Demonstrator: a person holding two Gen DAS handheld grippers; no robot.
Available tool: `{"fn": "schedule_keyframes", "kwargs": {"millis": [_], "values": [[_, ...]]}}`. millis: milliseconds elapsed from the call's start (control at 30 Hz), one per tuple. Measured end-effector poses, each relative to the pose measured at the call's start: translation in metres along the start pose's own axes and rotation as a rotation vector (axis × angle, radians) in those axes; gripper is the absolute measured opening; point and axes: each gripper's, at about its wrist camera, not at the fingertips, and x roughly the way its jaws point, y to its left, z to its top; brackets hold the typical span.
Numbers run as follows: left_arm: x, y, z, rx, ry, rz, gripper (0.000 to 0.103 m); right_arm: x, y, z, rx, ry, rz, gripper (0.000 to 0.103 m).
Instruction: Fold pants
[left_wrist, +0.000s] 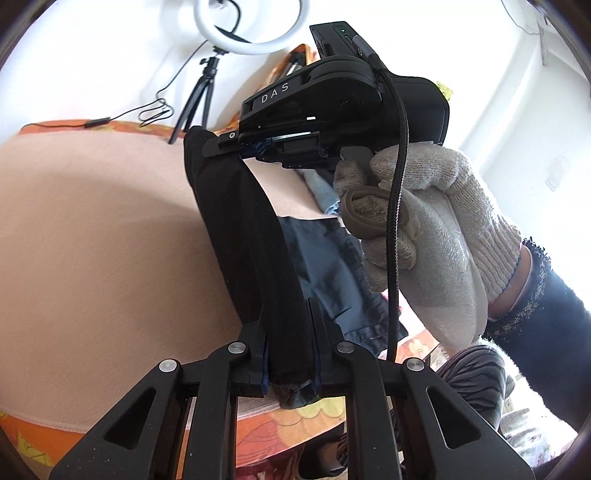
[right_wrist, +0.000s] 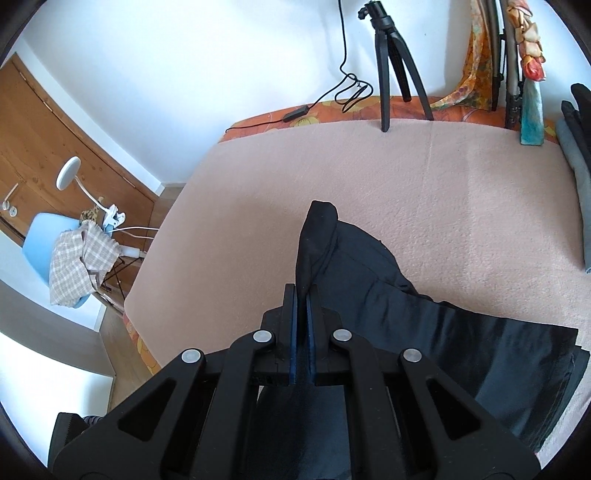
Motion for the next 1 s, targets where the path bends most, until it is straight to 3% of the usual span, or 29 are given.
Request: {"fn": "schedule_keyframes", "kwargs": {"millis": [500,1000], "values": [[0.040,-0.057,0.019,0.120,0.044,-0.109,0.013,-0.092,-0.063,-0.013,0.058,-0.123,-0.081,0.005],[0.110,-0.103,0.030,0.156,0.151,-0.180,0.013,-0.129,-0.145,-0.032,0.120,-0.142,-0.186,0.005]]}}
